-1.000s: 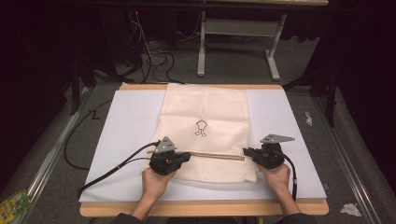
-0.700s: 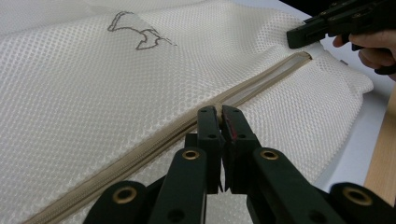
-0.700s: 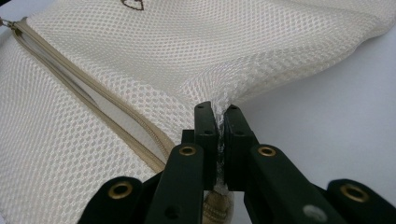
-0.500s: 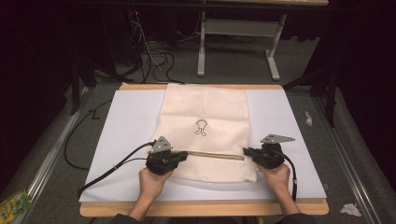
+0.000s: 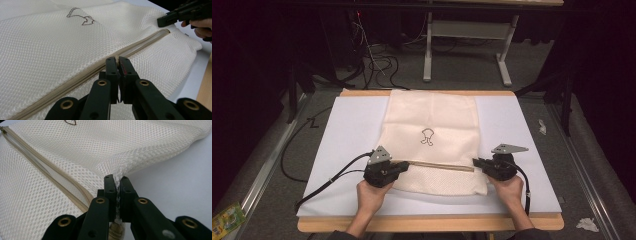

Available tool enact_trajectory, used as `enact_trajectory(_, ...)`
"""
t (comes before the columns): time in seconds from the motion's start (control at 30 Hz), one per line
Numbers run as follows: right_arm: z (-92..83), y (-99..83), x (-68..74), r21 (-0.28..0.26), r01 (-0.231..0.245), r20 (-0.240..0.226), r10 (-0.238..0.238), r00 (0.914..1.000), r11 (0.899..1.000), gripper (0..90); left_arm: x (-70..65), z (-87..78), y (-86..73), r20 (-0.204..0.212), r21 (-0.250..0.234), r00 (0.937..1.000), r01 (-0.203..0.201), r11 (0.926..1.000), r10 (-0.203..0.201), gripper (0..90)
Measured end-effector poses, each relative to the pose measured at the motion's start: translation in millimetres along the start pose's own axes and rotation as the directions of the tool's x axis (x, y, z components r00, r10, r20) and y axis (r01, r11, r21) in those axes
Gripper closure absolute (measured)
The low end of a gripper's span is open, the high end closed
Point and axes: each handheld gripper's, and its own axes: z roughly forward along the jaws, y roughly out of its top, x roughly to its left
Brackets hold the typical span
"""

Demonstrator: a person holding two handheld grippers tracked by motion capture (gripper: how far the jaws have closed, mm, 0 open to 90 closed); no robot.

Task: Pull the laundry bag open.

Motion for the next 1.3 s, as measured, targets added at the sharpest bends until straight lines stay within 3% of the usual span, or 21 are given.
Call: enact_trajectory(1.3, -6.0, 4.1, -9.3, 0.005, 0.005, 0.029, -0.005, 0.9996, 1.000, 87.7, 15.6, -26.6, -6.3, -0.064, -0.029, 0.9974, 0.031, 0.9991, -0.033, 87.1)
